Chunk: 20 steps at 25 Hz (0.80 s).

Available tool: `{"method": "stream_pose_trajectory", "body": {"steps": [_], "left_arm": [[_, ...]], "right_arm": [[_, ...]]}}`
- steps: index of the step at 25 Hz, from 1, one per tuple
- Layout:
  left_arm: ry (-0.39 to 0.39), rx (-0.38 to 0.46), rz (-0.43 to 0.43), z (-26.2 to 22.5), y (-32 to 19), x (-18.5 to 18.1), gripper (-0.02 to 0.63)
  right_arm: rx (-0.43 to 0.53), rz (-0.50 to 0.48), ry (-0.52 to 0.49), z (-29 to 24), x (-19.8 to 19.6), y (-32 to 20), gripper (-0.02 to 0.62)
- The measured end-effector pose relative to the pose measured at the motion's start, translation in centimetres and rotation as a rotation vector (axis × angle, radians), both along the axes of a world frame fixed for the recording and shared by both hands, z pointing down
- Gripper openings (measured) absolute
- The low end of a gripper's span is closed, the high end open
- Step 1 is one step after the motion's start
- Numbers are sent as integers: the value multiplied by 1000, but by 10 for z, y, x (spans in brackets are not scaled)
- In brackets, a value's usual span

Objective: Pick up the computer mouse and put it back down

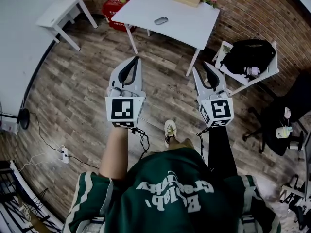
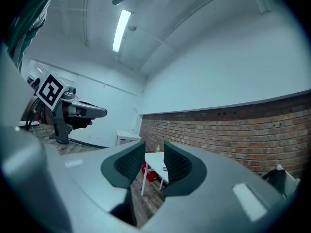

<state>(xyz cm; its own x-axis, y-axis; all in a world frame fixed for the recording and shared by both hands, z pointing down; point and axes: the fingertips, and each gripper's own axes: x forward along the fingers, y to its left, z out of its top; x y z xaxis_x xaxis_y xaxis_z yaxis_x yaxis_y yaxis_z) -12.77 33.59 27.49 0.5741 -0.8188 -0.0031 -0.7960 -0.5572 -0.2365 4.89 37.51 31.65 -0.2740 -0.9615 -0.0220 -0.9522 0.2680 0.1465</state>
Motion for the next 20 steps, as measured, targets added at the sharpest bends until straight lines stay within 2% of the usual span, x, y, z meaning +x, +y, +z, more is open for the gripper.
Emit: {"method": "stream_pose_trajectory", "body": {"steps": [9,20], "left_arm": [[-9,-2,-48,-8,-81,29,8],[2,-12,-95,-7,-135,55,8]], "right_arm": [[8,-48,-25,-6,34,-91,135],[16,-103,-41,-4,63,-158,134]]}}
